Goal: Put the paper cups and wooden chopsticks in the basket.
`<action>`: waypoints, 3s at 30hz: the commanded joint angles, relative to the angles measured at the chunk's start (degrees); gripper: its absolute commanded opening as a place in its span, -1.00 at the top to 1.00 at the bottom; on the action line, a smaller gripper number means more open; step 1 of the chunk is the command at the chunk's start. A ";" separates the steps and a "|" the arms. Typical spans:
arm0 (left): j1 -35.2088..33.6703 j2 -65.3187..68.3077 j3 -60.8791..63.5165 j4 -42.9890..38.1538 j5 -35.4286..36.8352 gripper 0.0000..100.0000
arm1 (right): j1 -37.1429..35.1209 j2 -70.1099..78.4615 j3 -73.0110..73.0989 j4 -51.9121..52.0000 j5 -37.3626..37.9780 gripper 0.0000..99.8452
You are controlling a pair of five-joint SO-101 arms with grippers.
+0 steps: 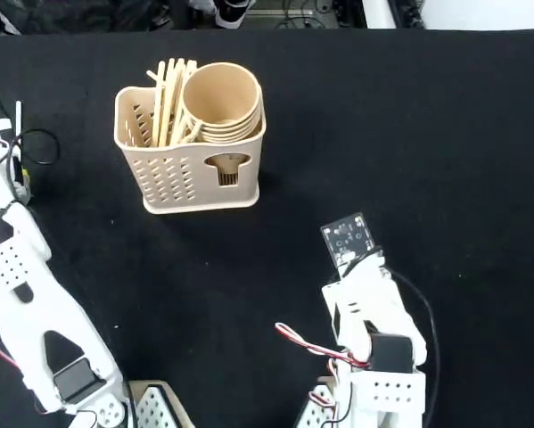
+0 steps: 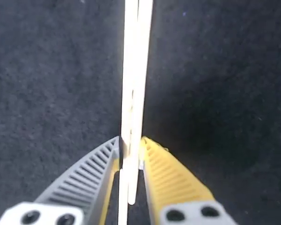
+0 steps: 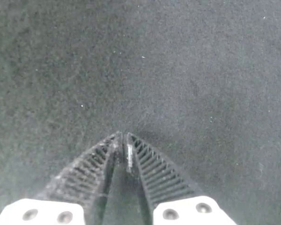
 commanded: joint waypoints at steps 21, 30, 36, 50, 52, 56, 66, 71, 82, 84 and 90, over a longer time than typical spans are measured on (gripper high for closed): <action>-0.31 -11.69 -0.22 5.80 1.49 0.94 | -0.70 -3.82 -0.48 0.18 0.18 0.97; -0.84 -2.02 0.57 4.13 -5.45 0.94 | -0.70 -3.82 -0.48 0.26 0.18 0.97; -2.51 4.22 -7.87 4.48 -5.19 0.91 | -0.70 -3.82 -0.48 0.26 0.18 0.97; -1.71 15.30 -12.79 4.57 -5.63 0.93 | -0.70 -3.82 -0.48 0.26 0.18 0.97; -0.57 16.00 -12.53 4.66 -5.63 0.92 | -0.70 -3.82 -0.48 0.26 0.18 0.97; 0.92 16.35 -12.35 5.89 -5.19 0.94 | -0.70 -3.82 -0.48 0.26 0.18 0.97; 1.01 9.93 -15.52 6.15 2.46 0.94 | -0.70 -3.82 -0.48 0.26 0.18 0.97; 0.66 0.09 -10.33 6.15 2.46 0.94 | -0.70 -3.82 -0.48 0.18 0.18 0.97; 2.68 -37.80 19.91 5.80 2.46 0.94 | -0.70 -3.82 -0.48 0.26 0.18 0.97; 2.24 -42.73 25.19 3.52 2.46 0.94 | -0.70 -3.82 -0.48 0.26 0.18 0.97; -1.19 -42.11 37.49 -9.32 2.37 0.83 | -0.70 -3.82 -0.48 0.26 0.18 0.97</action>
